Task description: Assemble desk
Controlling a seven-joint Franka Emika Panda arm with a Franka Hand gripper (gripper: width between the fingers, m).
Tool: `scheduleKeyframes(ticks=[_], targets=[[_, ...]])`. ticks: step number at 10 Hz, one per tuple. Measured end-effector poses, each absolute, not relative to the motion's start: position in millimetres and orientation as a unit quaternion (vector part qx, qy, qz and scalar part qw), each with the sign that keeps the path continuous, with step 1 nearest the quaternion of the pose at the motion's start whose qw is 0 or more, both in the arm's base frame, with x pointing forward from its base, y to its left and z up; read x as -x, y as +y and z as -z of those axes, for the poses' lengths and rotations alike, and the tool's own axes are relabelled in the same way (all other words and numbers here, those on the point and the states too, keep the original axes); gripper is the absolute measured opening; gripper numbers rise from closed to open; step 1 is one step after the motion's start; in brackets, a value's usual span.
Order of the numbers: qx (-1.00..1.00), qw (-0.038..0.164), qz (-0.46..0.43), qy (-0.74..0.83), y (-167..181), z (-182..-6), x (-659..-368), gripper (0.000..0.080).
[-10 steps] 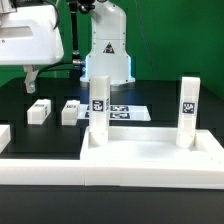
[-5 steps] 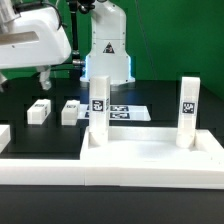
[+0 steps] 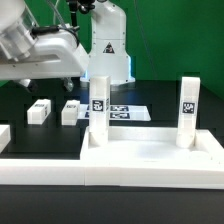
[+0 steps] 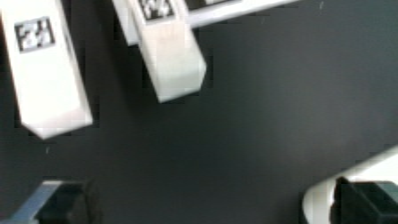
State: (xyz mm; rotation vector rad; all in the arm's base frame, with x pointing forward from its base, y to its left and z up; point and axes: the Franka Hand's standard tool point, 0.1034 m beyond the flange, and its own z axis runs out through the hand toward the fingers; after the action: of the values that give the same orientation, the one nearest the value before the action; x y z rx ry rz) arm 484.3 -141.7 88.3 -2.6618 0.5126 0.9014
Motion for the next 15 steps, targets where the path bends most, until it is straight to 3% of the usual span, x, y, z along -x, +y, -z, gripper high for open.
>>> scheduleKeyframes(ticks=[1,4,9,12,15], targets=[[0.910,0.150,-0.344,0.176,-143.2,-84.7,-481.6,0.0649],[0.864,0.182,-0.425,0.201,-157.3,-72.4,-438.3,0.0649],[0.869,0.176,-0.417,0.199,-157.3,-67.3,-443.2,0.0649],[0.867,0.169,-0.425,0.199,-134.2,-51.3,-414.2,0.0649],[0.865,0.164,-0.434,0.192,-119.7,-42.7,-404.5,0.0649]])
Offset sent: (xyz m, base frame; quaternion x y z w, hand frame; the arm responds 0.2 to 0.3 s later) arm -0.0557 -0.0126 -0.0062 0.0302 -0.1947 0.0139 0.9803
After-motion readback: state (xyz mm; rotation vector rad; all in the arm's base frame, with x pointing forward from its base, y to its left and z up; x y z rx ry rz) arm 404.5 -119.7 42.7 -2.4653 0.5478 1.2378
